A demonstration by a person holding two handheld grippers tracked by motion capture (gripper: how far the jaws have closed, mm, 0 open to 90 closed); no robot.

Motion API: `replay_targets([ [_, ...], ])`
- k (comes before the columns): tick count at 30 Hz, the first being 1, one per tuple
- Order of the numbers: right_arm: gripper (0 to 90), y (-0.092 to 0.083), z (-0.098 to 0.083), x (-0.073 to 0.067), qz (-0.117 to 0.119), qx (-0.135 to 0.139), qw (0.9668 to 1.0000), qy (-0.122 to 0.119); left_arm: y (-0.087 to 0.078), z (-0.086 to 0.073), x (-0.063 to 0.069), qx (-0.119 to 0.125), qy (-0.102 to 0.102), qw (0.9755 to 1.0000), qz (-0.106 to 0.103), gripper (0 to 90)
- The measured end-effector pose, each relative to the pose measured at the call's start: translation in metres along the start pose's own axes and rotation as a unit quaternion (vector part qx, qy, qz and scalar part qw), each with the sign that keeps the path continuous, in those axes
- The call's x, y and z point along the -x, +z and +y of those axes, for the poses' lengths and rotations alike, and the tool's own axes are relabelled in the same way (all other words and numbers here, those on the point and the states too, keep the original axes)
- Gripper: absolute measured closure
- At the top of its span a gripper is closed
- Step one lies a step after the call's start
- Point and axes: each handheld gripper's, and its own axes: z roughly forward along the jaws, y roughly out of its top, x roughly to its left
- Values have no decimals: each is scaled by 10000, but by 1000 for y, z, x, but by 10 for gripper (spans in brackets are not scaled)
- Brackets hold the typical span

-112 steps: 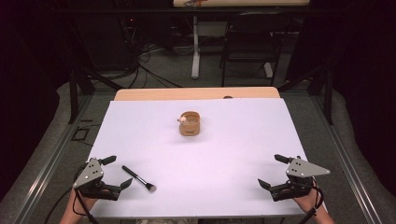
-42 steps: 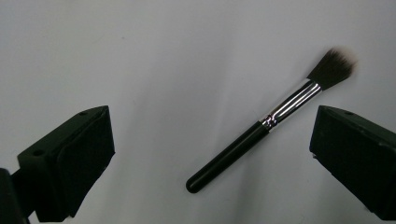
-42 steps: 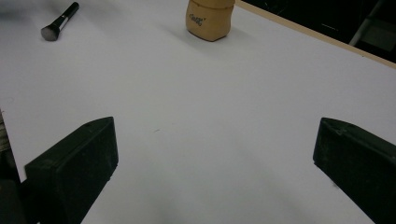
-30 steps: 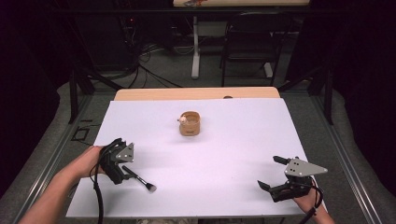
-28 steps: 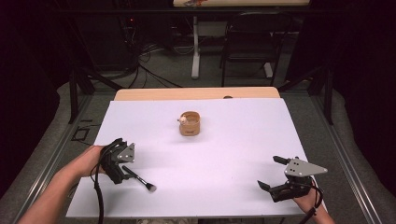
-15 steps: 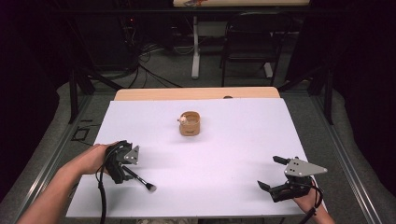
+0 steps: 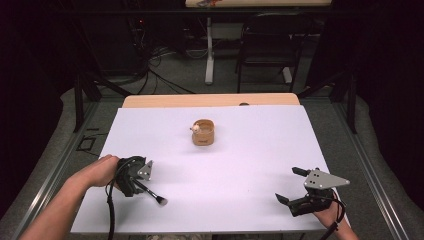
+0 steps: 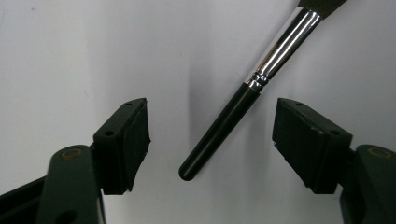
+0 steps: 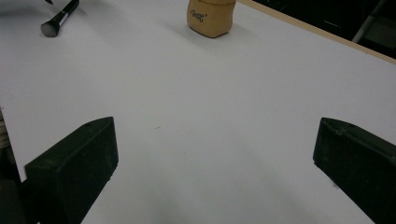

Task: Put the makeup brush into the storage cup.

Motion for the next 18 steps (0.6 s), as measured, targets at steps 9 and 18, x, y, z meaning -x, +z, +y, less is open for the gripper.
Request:
replay_targets([
  [9, 0, 0, 0, 0, -31, -14, 10000, -7, 5, 6, 2, -303, 360, 9987, -212, 449],
  [18, 0, 0, -1, 0, -35, -71, 10000, -32, 10, 10, 3, -332, 599, 9972, -313, 544],
])
